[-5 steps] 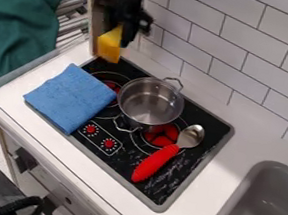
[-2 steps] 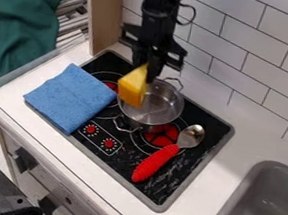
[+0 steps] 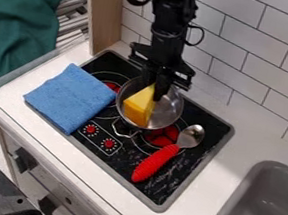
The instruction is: Put the yellow object inside the silver basket
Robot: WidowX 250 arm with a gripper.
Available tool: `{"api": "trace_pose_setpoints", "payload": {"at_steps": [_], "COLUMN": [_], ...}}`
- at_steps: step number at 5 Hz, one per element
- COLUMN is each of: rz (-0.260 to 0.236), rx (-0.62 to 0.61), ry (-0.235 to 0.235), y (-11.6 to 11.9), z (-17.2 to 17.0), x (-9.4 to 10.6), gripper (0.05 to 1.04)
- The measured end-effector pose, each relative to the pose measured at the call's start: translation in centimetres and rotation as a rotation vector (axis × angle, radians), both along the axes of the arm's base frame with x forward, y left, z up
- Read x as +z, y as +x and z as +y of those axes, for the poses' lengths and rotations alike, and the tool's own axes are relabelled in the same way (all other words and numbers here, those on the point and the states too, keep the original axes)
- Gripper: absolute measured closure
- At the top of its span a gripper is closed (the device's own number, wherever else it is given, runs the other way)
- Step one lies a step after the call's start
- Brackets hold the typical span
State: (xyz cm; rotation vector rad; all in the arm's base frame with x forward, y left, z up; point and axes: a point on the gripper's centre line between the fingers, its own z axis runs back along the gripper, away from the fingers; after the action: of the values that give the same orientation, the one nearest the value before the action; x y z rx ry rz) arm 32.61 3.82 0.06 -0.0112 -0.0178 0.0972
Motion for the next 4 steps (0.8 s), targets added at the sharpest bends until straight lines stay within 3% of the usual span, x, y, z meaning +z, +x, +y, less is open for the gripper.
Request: {"api": "trace_pose_setpoints", "payload": {"at_steps": [1,3,4], "rz": [0.007,-0.009,-0.039], "rx": [-0.025,-0.007,0.023], "ry": [0.006,0.016,0.025], "y": [0.9,1.3,0.3], "z": [-0.5,-0.3,-0.3], "x": [-0.2,1.4,3.2], "gripper": [0.683,0.102,0.077]}}
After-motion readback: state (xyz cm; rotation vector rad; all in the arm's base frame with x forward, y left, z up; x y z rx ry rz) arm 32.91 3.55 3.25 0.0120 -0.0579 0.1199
